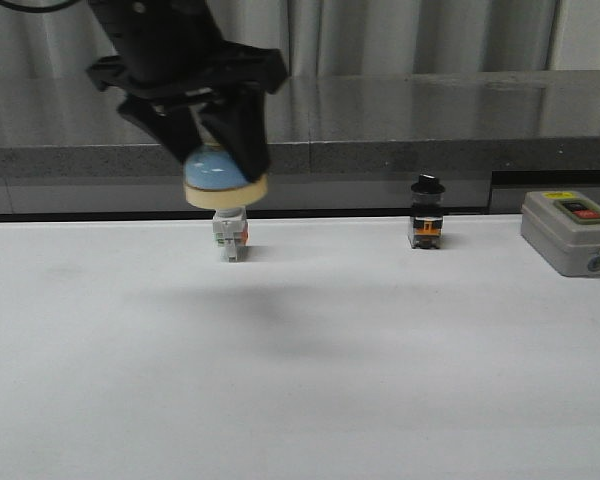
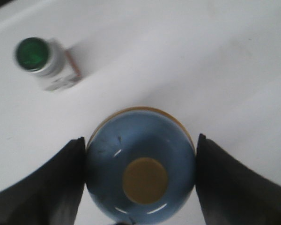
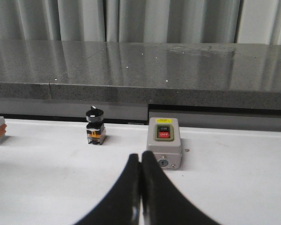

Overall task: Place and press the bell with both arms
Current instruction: 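Lift the bell with the left gripper and carry it toward the table center, then set the bell down in front of the switches and open the left gripper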

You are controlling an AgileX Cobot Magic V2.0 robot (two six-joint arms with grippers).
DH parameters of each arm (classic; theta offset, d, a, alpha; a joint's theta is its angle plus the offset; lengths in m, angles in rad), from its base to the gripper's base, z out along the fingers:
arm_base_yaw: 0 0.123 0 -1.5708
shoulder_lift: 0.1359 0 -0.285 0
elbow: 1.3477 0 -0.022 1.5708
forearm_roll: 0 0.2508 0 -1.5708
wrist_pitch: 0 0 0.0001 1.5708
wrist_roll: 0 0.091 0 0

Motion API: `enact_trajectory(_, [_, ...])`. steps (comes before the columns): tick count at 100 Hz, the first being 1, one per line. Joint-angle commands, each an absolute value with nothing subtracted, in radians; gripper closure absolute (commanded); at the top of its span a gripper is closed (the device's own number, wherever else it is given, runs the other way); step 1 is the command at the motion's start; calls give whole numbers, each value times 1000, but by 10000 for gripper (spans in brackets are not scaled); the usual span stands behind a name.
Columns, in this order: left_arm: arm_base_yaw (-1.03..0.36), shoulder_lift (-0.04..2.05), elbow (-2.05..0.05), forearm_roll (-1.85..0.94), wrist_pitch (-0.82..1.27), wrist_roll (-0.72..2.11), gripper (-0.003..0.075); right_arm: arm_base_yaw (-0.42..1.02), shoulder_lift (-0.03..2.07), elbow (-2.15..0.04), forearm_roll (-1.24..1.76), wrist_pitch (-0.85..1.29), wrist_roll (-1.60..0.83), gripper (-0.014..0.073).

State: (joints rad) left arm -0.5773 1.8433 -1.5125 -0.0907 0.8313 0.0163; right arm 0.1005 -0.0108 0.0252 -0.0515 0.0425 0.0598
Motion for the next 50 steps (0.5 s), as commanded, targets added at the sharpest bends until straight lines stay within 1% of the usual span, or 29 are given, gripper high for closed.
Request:
enact_trajectory(1, [-630, 1822, -1545, -101, 756, 17, 533, 95, -29, 12, -61, -42, 54, 654])
enact_trajectory(20, [-701, 1904, -1545, -101, 689, 17, 533, 95, -29, 12, -61, -42, 54, 654])
enact_trajectory(50, [-721, 2018, -1545, -105, 621, 17, 533, 95, -29, 12, -61, -42, 54, 654])
